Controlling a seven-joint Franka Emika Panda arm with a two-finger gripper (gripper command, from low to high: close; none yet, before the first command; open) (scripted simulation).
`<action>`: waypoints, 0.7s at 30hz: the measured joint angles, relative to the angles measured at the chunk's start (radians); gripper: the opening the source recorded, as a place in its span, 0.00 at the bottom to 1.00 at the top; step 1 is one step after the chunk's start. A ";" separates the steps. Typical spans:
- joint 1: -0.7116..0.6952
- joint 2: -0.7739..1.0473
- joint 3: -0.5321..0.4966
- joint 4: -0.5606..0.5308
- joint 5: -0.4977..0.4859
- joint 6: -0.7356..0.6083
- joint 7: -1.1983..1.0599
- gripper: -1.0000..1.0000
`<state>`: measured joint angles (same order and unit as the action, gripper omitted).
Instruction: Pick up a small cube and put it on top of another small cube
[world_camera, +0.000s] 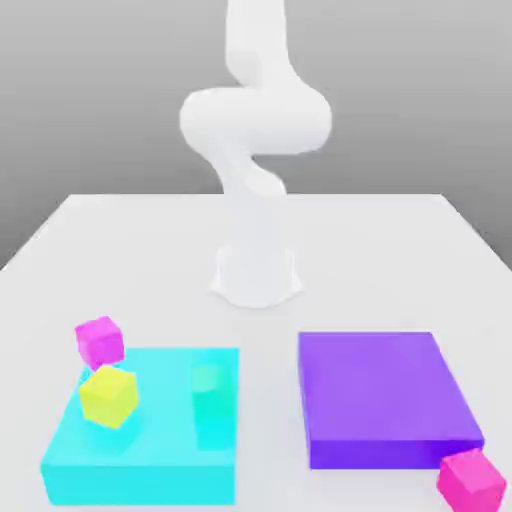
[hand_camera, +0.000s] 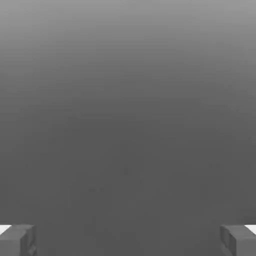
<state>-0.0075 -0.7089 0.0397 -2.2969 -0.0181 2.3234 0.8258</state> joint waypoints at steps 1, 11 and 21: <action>-0.003 0.039 0.017 0.001 -0.009 0.010 0.012 0.50; -0.012 0.404 0.166 0.014 -0.109 0.104 0.135 0.50; 0.058 0.767 0.245 0.027 -0.220 0.196 0.266 0.50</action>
<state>0.0509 0.0581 0.2842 -2.2703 -0.2381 2.5189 1.0918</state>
